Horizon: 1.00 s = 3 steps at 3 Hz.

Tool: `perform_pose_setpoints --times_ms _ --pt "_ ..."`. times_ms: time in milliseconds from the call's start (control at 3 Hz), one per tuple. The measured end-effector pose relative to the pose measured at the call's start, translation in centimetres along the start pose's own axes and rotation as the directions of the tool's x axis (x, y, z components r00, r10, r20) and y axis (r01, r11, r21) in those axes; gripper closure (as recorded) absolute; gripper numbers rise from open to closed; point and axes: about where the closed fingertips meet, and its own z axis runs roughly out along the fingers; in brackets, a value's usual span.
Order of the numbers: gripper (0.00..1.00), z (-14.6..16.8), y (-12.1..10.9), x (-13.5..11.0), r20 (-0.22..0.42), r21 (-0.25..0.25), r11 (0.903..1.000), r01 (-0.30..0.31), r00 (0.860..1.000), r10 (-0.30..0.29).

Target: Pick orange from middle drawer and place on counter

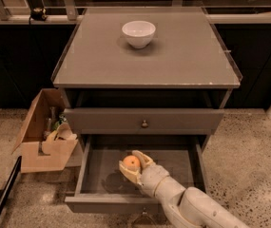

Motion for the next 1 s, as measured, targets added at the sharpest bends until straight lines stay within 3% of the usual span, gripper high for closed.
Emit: perform_pose_setpoints --times_ms 333,667,1000 --pt "1.0 -1.5 3.2 -4.6 0.04 -0.069 0.9965 0.048 0.998 -0.045" --pt "1.0 -4.0 7.1 -10.1 0.065 -0.164 0.975 0.15 0.988 -0.141" --pt "1.0 -4.6 7.8 -14.5 0.055 -0.246 0.951 0.187 0.982 -0.179"
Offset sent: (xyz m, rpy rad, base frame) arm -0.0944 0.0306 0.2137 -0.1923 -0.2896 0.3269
